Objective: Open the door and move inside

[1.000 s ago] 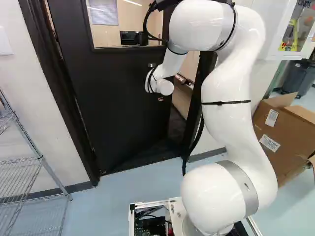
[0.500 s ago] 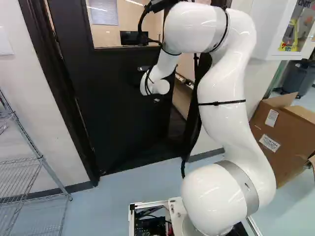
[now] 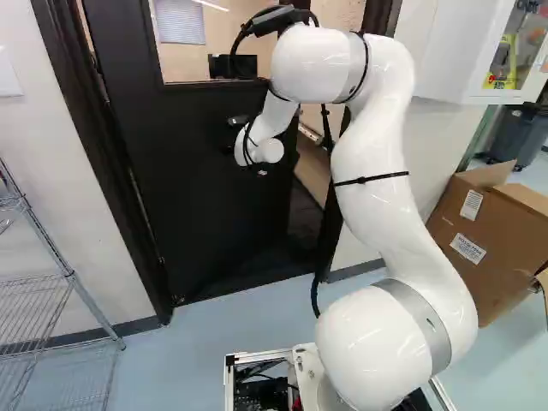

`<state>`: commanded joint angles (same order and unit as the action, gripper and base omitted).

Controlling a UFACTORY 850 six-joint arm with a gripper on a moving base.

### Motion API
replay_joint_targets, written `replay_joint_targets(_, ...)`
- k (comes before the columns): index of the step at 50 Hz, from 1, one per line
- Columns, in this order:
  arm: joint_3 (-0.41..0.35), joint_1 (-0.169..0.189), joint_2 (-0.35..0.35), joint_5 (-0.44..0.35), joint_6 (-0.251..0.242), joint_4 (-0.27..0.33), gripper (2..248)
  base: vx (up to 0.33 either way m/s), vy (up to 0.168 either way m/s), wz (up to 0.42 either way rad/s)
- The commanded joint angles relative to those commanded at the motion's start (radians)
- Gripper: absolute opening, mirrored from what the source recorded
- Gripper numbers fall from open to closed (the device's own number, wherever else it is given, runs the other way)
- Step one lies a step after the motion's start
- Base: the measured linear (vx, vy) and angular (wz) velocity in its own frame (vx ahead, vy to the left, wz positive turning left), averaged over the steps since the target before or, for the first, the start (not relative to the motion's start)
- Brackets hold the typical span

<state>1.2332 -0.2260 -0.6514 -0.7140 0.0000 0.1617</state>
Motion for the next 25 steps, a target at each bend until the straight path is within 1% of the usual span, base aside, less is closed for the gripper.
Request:
replay_joint_targets(20,0.130,-0.030,-0.094,0.000,0.000,0.000,247,0.000,0.000,0.000)
replay_joint_targets(25,0.150,-0.034,-0.109,0.000,0.000,0.000,247,0.000,0.000,0.000)
